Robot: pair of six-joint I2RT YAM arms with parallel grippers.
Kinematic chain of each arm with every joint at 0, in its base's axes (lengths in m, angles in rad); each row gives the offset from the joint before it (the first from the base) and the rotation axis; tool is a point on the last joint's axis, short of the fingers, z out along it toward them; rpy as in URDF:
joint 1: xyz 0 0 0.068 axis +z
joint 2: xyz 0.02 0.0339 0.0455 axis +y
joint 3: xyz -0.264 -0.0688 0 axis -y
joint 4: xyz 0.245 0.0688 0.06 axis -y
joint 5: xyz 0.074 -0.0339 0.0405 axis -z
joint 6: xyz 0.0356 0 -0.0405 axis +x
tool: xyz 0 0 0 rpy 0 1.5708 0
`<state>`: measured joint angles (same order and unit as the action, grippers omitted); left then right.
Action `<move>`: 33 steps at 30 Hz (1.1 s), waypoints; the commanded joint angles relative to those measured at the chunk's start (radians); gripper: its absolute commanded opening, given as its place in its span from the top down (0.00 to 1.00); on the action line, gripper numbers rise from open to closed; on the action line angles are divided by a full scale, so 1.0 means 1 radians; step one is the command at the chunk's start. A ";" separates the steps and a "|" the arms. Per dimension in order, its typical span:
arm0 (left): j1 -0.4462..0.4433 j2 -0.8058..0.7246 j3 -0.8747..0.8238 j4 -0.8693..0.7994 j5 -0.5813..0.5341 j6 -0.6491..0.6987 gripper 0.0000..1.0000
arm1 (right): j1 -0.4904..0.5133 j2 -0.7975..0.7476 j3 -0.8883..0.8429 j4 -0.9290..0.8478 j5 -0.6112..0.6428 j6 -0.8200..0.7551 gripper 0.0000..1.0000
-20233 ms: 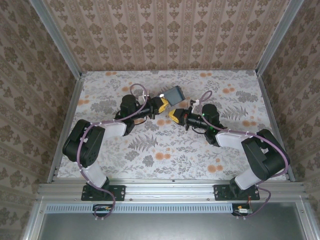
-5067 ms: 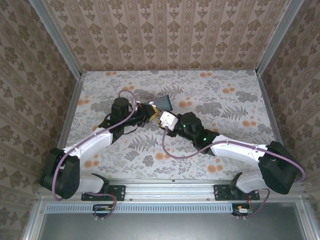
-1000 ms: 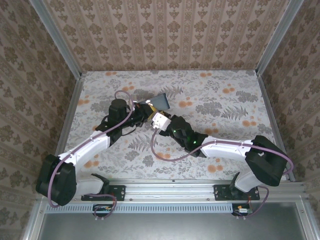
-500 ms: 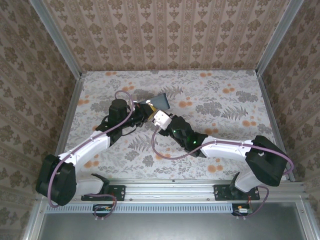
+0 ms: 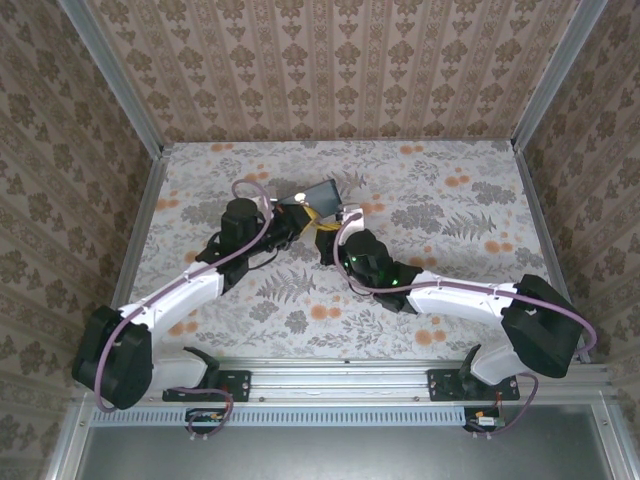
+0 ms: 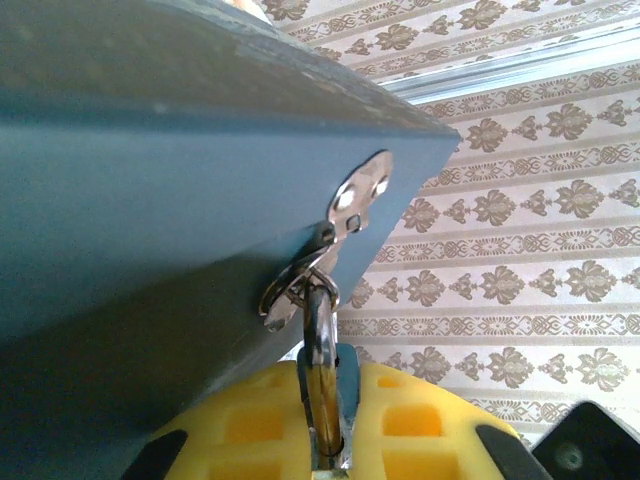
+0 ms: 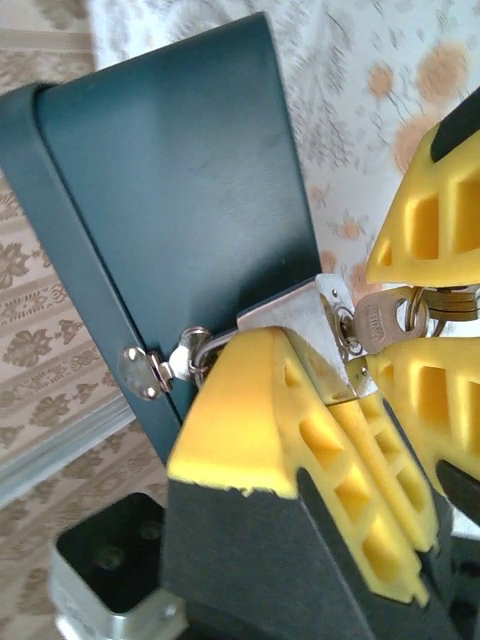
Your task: Unlock the padlock with the key
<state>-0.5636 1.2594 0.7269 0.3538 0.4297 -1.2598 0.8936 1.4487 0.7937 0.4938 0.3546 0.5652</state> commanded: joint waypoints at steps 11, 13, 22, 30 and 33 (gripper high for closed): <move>-0.036 -0.022 0.012 0.056 0.009 0.050 1.00 | -0.186 -0.048 -0.055 0.124 -0.178 0.782 1.00; -0.036 -0.023 0.009 0.059 0.007 0.051 1.00 | -0.188 -0.047 -0.041 0.105 -0.201 0.785 1.00; 0.000 -0.046 0.008 0.001 0.030 0.068 1.00 | -0.255 -0.105 -0.014 -0.004 -0.332 0.585 0.89; 0.065 -0.070 0.023 -0.097 0.128 0.041 1.00 | -0.239 -0.191 0.051 -0.193 -0.498 -0.322 0.56; 0.068 -0.068 0.042 -0.136 0.135 0.021 1.00 | -0.174 -0.178 0.031 -0.147 -0.441 -0.593 0.53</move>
<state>-0.4980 1.2293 0.7269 0.2062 0.5133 -1.2358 0.6704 1.2629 0.8303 0.3653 -0.0731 0.3923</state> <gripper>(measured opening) 0.103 0.464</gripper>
